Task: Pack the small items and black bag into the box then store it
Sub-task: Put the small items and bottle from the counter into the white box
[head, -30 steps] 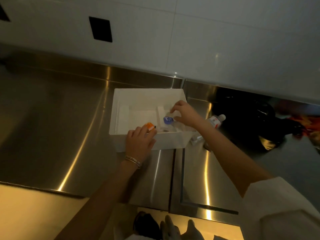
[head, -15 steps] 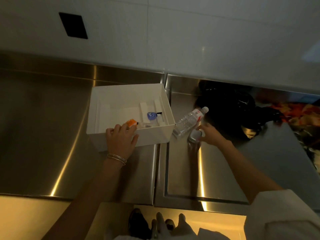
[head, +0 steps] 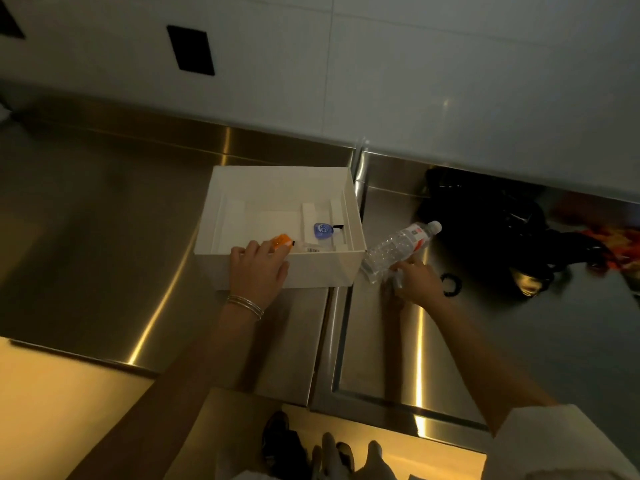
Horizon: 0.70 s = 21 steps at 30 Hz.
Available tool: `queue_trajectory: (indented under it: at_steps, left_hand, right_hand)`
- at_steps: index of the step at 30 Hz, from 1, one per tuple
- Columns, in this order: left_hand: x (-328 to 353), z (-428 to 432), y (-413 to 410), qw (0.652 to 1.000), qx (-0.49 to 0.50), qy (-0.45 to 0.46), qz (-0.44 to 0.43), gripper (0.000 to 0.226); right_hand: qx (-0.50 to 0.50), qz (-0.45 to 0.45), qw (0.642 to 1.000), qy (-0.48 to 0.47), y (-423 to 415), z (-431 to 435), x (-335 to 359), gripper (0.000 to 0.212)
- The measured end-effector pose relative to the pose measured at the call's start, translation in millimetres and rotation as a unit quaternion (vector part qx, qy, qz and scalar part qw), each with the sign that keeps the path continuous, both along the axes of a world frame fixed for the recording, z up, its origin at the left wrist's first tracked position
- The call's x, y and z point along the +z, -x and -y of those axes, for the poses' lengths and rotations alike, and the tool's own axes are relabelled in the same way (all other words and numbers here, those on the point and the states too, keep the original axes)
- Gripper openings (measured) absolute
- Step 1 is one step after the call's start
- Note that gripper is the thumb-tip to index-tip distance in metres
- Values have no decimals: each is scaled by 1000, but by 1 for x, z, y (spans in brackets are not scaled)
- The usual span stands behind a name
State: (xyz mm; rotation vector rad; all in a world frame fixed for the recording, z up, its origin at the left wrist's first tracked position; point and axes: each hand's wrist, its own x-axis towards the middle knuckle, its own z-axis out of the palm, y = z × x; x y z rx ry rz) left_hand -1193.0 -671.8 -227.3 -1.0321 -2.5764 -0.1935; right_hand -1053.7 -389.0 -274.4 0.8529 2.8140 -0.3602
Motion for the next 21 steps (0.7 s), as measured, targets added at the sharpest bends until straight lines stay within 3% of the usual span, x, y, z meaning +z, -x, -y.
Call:
queue_trajectory:
  at_steps: [5, 11, 16, 21]
  left_hand:
    - [-2, -1, 0, 1000, 1, -9, -9, 24]
    - [-5, 3, 5, 1000, -1, -17, -5, 24]
    - [-8, 11, 9, 1000, -18, -25, -8, 25]
    - [-12, 15, 9, 999, -22, -38, -2, 25]
  right_hand:
    - [14, -127, 992, 24, 5, -11, 68, 54]
    - [108, -175, 979, -12, 70, 28, 132, 55]
    - [216, -109, 970, -8, 142, 82, 126, 56]
    - [243, -5, 970, 3, 192, 110, 83, 57]
